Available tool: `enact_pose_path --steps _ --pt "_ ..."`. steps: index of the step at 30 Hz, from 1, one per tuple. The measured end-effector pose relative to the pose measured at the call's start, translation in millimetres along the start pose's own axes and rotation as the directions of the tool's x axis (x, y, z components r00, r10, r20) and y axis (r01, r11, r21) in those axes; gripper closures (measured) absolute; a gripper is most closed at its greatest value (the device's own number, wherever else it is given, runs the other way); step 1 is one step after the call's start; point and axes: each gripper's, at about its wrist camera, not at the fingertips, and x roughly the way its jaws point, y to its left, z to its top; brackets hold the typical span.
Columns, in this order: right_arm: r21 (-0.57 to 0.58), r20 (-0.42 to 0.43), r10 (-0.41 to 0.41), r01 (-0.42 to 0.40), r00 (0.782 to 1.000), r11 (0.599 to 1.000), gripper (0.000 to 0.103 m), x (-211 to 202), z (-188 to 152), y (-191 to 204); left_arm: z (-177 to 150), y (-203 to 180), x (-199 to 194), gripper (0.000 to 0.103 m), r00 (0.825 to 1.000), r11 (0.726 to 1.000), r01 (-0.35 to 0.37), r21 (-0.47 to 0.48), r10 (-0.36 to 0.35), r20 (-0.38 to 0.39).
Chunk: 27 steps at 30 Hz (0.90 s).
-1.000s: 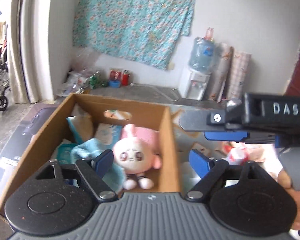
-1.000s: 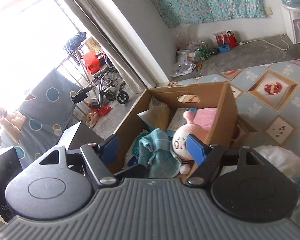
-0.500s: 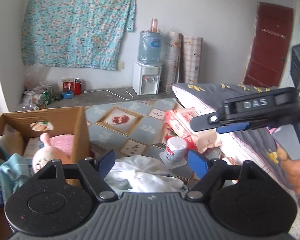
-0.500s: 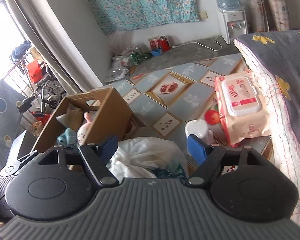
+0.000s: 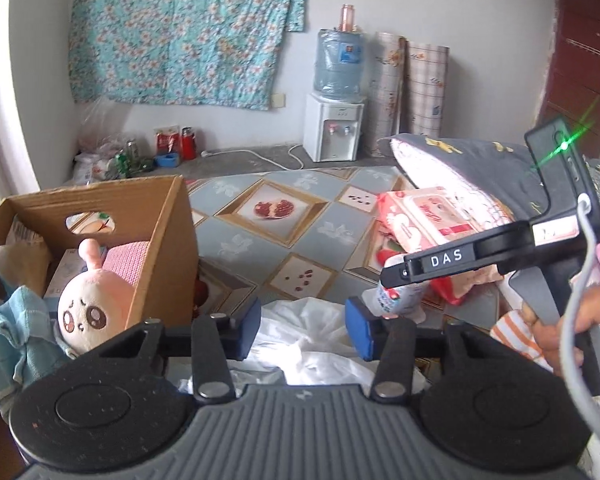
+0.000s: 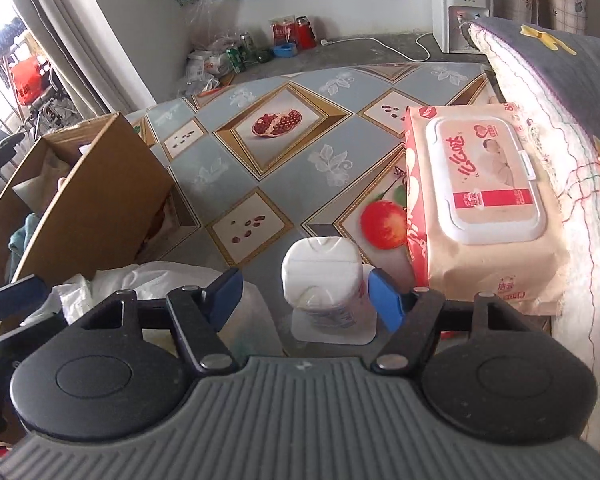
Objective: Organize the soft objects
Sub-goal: 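Move the right gripper back over the bed toward the white yogurt cup, then grasp the white yogurt cup with the right gripper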
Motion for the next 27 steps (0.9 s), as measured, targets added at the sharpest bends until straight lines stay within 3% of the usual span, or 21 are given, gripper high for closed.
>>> enact_pose_path --steps 5,10,12,14,17,19,27 --pt "-0.026 -0.017 -0.032 0.031 0.999 0.999 0.055 16 2 -2 2 3 2 0.056 1.000 1.000 -0.016 -0.011 0.016 0.002" --pt "0.095 0.012 0.044 -0.045 0.999 0.994 0.057 8 -3 -22 2 3 1 0.056 1.000 1.000 -0.017 -0.023 0.017 0.008" --pt "0.216 0.021 0.139 -0.140 0.990 0.966 0.058 4 -8 -41 2 2 0 0.056 1.000 1.000 -0.010 -0.024 0.010 0.009" --pt "0.334 0.026 0.236 -0.231 0.971 0.914 0.058 1 -17 -59 1 0 -4 0.056 1.000 1.000 -0.006 -0.018 0.006 0.017" --pt "0.431 0.035 0.311 -0.296 0.950 0.853 0.057 -3 -35 -77 1 -5 -8 0.056 1.000 1.000 0.019 -0.011 -0.019 0.022" --pt "0.465 0.039 0.311 -0.293 0.950 0.835 0.057 -10 -43 -84 0 -10 -9 0.056 0.999 0.999 0.034 -0.003 -0.034 0.022" --pt "0.487 0.034 0.238 -0.224 0.971 0.844 0.055 -35 -66 -99 -6 -42 -11 0.056 0.992 0.989 0.125 0.079 -0.125 0.002"
